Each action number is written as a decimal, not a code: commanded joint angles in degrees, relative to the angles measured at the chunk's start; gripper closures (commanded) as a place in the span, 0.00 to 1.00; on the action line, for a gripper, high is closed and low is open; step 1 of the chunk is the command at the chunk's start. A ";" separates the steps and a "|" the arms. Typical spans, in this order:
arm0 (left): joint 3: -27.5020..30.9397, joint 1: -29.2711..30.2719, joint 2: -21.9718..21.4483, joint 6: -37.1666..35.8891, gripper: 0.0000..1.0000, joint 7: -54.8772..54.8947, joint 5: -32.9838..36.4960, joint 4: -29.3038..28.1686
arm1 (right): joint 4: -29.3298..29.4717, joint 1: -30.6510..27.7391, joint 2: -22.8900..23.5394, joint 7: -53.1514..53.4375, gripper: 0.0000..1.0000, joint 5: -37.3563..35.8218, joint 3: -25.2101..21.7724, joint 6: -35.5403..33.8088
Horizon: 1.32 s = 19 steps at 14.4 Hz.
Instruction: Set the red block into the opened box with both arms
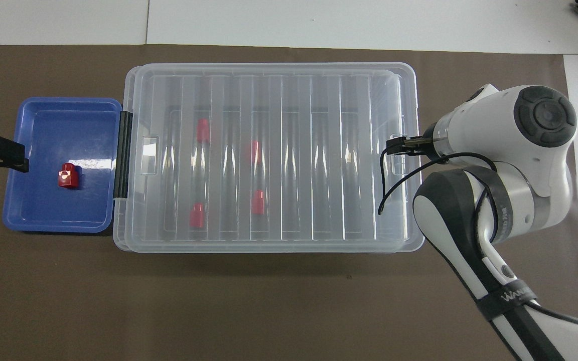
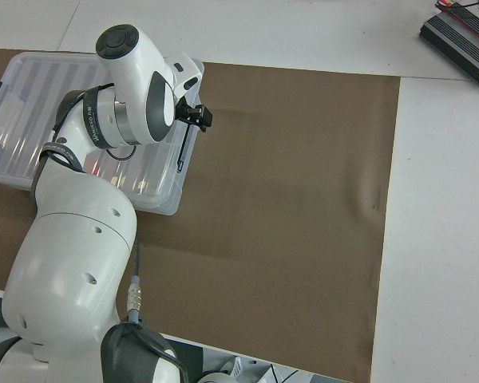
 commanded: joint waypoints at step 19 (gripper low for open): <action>-0.02 8.44 5.46 29.70 0.00 13.06 -0.25 -14.17 | -1.93 -15.02 -1.13 -6.91 0.00 -6.49 0.12 -1.04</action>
